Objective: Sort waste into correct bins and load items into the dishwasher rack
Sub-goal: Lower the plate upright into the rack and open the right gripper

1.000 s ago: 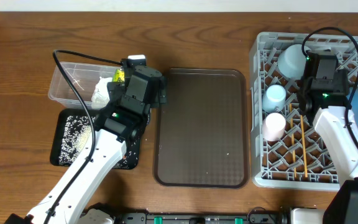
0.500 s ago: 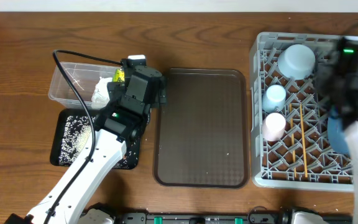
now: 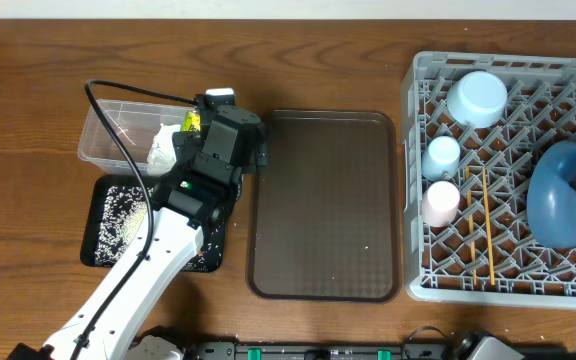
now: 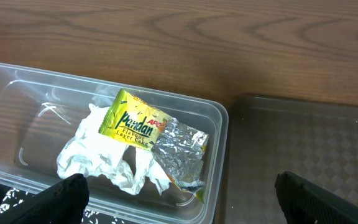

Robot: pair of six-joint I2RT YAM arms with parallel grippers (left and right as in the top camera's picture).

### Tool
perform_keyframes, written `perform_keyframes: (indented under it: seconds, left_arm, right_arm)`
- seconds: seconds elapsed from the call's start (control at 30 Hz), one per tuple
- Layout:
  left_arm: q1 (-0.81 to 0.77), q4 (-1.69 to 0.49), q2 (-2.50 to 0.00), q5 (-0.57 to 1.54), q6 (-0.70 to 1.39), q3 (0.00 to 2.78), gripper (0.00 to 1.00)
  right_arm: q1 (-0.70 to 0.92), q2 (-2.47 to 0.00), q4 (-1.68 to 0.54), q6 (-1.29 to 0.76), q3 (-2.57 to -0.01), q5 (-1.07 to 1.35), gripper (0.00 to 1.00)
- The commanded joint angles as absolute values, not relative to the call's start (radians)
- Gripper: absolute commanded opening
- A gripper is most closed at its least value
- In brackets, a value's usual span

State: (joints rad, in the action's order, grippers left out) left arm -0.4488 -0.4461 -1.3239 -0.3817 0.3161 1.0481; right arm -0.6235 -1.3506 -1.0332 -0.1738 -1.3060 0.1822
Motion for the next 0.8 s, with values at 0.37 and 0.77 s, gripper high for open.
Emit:
perform_keyframes:
  seconds: [0.37, 0.77]
  left_arm:
    - [-0.448, -0.449, -1.319, -0.405, 0.307, 1.049, 0.98]
    - [-0.448, -0.449, -1.319, -0.405, 0.307, 1.049, 0.99]
  right_arm:
    - [-0.585, -1.604, -1.012, -0.193, -1.279, 0.454, 0.08]
    - [-0.535, -1.474, -0.996, -0.086, -1.301, 0.614, 0.29]
